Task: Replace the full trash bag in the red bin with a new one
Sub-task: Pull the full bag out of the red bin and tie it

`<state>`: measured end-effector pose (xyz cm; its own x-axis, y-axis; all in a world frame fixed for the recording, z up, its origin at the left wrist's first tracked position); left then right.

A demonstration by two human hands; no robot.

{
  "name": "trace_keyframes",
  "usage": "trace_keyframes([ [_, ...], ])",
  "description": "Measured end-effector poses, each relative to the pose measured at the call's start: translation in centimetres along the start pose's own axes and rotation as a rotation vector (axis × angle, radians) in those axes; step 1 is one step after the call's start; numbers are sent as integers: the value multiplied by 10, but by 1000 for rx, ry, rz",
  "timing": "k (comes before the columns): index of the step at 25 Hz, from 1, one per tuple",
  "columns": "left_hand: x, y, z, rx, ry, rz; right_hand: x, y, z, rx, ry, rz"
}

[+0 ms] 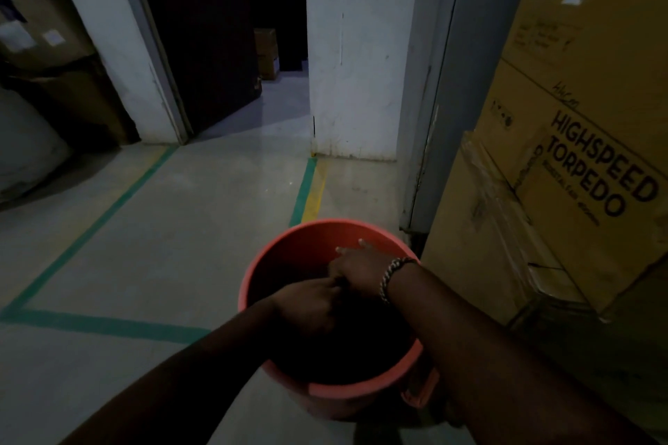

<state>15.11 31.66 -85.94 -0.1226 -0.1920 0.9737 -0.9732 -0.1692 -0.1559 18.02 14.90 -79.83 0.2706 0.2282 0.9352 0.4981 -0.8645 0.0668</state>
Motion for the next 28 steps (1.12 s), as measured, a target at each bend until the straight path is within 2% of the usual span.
trace_keyframes([
  [2,12,-8,4,18,250,-28,-6,10,-8,6,63,174],
  [3,19,-7,1,-8,347,-7,-8,14,-11,-9,94,201],
  [4,20,-7,-1,12,407,-87,-12,17,-14,-5,143,189],
  [5,19,-8,2,77,433,-259,-14,19,-18,-19,179,201],
  [6,22,-3,2,171,463,-530,-21,21,-17,-56,245,232],
  [8,27,2,6,416,657,-1061,-31,23,-17,-154,386,262],
  [9,28,4,6,538,724,-1185,-34,23,-17,-225,429,261],
  [10,29,6,4,612,815,-1166,-40,24,-13,-269,468,293],
  [12,34,12,3,650,997,-915,-47,23,-12,-300,470,350],
  [14,30,10,3,682,1092,-816,-49,21,-17,-281,506,300],
  [16,19,4,6,781,1101,-952,-48,18,-24,-214,648,167],
  [19,16,3,7,847,1109,-1286,-42,9,-34,-105,880,55],
  [22,20,5,0,817,1080,-1479,-40,4,-39,61,967,-35],
  [24,22,6,-4,798,1000,-1549,-36,4,-38,130,948,-72],
  [26,25,5,-5,793,951,-1538,-27,3,-33,49,900,-28],
  [28,28,4,-4,871,993,-1570,-12,-6,-32,-186,827,115],
])
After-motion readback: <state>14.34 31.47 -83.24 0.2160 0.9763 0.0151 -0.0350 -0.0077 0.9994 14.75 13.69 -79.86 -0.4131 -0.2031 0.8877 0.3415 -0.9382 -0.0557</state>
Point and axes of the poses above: each hand's wrist, its own z-axis towards the middle knuckle, its own x-axis out of the back of the hand, y = z × x, the point moved 1 cm from there along z, towards the middle knuckle, and after that the axes turned 9 degrees about -x, right-handed, at the moved point
